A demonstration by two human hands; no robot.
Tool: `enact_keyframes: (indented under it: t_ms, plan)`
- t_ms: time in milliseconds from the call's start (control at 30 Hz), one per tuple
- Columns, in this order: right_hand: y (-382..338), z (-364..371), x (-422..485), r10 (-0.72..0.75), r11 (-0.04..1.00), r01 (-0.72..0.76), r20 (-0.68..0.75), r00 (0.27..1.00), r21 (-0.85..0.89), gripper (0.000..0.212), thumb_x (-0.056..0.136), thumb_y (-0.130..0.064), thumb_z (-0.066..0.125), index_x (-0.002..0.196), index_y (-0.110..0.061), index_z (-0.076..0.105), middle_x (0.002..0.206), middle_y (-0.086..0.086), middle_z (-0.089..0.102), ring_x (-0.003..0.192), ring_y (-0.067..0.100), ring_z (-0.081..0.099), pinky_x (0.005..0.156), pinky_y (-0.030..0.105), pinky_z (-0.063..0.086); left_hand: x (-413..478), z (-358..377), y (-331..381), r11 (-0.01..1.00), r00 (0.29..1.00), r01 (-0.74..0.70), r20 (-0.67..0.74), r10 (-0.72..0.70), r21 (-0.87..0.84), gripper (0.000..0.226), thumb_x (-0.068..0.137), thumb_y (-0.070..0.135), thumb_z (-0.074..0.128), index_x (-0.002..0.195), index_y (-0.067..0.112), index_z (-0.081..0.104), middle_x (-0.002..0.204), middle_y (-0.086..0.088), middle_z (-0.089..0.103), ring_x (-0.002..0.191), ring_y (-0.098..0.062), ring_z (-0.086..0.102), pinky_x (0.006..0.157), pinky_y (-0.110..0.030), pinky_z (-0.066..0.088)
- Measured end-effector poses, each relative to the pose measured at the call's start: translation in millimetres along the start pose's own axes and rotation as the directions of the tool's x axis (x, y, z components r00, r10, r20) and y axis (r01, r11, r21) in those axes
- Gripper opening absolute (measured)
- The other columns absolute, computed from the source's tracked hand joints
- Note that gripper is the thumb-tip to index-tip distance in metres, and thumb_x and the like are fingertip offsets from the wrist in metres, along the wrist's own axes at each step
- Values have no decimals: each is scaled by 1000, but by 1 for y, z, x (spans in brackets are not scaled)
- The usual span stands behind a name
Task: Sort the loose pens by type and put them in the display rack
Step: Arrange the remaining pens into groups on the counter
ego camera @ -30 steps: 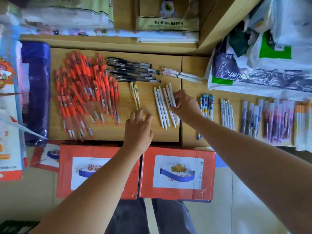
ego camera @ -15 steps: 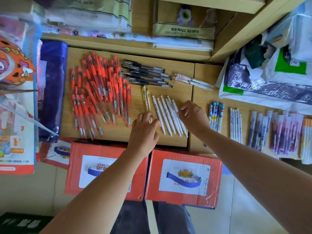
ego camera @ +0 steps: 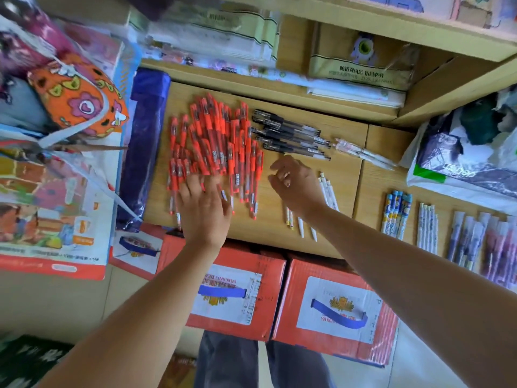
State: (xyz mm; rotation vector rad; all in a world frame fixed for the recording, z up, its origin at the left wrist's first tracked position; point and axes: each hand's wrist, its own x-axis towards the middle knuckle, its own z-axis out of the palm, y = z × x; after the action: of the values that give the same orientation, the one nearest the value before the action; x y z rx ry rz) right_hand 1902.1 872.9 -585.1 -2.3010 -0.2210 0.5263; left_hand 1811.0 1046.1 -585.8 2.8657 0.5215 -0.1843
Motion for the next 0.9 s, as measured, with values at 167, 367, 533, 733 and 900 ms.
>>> enact_keyframes:
  t_ms: [167, 367, 533, 733, 900]
  plan:
    - [-27, 39, 17, 110, 989, -104, 47, 993, -109, 54, 89, -24, 62, 138, -14, 41, 124, 12, 48, 98, 25, 57, 77, 32, 48, 4, 1, -35, 979, 974, 197, 101, -202, 58, 87, 69, 36, 76, 137, 2, 34, 133, -22, 37, 119, -38, 40, 94, -48, 41]
    - [-35, 59, 24, 163, 970, -170, -56, 985, -172, 62, 90, -30, 62, 142, -14, 33, 127, 15, 41, 94, 25, 53, 70, 29, 41, 8, 6, -54, 983, 985, 171, 47, -168, -68, 93, 67, 35, 77, 138, -6, 34, 129, -26, 42, 118, -39, 45, 95, -46, 43]
    - [-45, 65, 30, 176, 973, -182, -49, 983, -141, 64, 87, -29, 65, 141, -14, 33, 126, 12, 40, 94, 24, 52, 74, 36, 53, 16, 7, -67, 962, 978, 206, 30, -204, -178, 90, 63, 26, 77, 137, -4, 35, 131, -22, 41, 116, -36, 44, 94, -44, 44]
    - [-59, 74, 38, 140, 985, -139, 2, 990, -106, 61, 88, -21, 67, 140, -15, 36, 128, 11, 41, 86, 14, 47, 70, 25, 46, 19, 6, -76, 967, 977, 210, 53, -205, -146, 82, 71, 26, 72, 137, -1, 34, 134, -22, 38, 117, -35, 42, 95, -46, 45]
    - [-65, 82, 42, 147, 986, -146, 13, 989, -83, 63, 87, -23, 68, 141, -16, 35, 128, 10, 42, 89, 15, 50, 70, 23, 46, 19, 4, -77, 976, 982, 191, 25, -190, -108, 76, 75, 29, 71, 136, -1, 37, 133, -20, 41, 113, -33, 44, 93, -42, 44]
